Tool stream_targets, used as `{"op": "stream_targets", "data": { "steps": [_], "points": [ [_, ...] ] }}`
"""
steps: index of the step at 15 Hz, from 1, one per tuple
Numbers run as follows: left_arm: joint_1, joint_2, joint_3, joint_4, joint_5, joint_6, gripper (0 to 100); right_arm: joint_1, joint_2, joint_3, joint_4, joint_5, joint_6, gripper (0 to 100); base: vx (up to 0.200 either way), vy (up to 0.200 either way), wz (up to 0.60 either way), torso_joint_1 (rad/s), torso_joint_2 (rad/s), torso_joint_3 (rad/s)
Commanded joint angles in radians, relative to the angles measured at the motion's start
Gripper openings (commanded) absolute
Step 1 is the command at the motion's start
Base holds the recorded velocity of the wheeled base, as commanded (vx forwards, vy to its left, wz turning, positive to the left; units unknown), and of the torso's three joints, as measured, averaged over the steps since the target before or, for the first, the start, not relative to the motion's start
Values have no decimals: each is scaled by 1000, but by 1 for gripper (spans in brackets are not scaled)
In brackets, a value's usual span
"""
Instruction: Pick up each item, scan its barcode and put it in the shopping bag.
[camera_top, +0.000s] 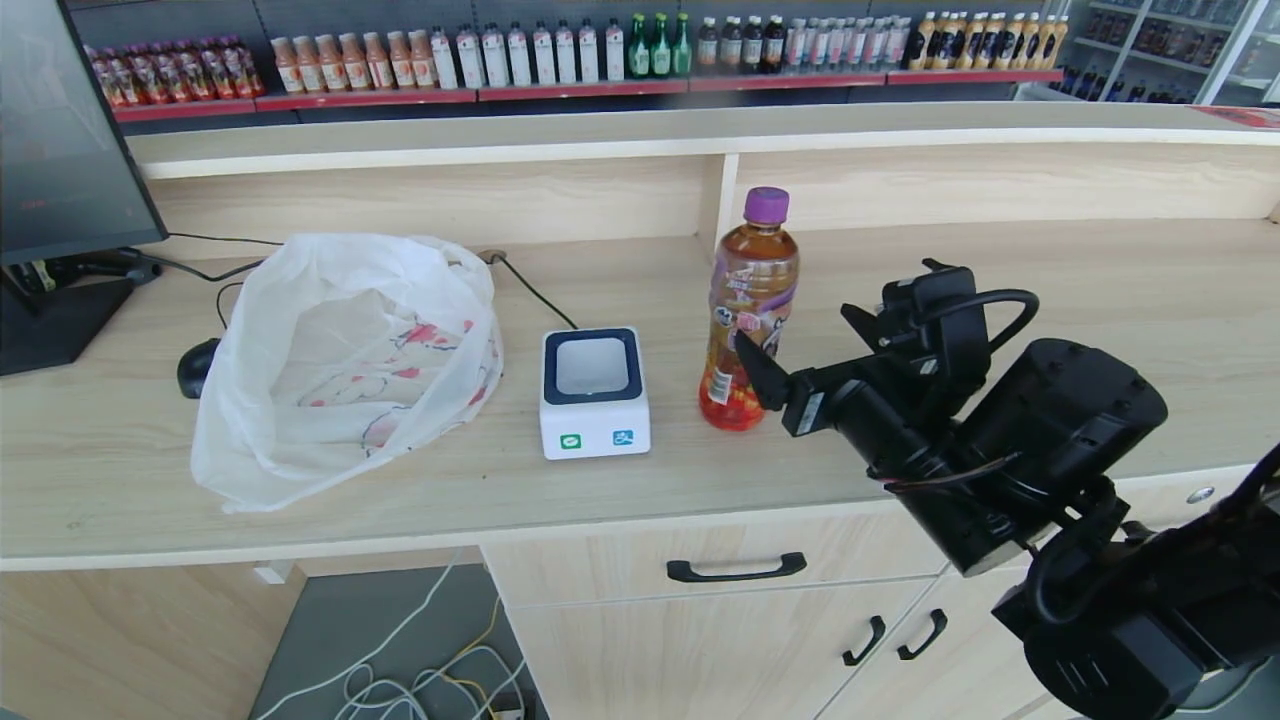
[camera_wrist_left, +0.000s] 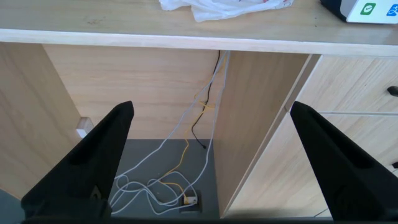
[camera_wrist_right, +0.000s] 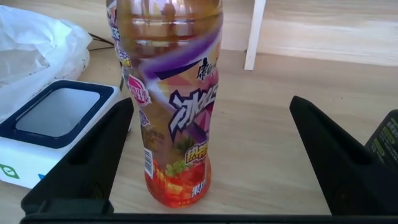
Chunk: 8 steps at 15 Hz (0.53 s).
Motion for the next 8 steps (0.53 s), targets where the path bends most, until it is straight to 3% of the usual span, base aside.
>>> {"op": "stream_targets", "data": {
  "steps": [1, 8],
  "points": [
    [0, 0, 0, 0, 0, 0, 100, -4, 27, -5, -7, -1, 4, 100, 0, 0, 0, 0, 0, 0],
    [0, 0, 0, 0, 0, 0, 100, -4, 72, -19, -30, 1, 7, 100, 0, 0, 0, 0, 0, 0]
  ]
}}
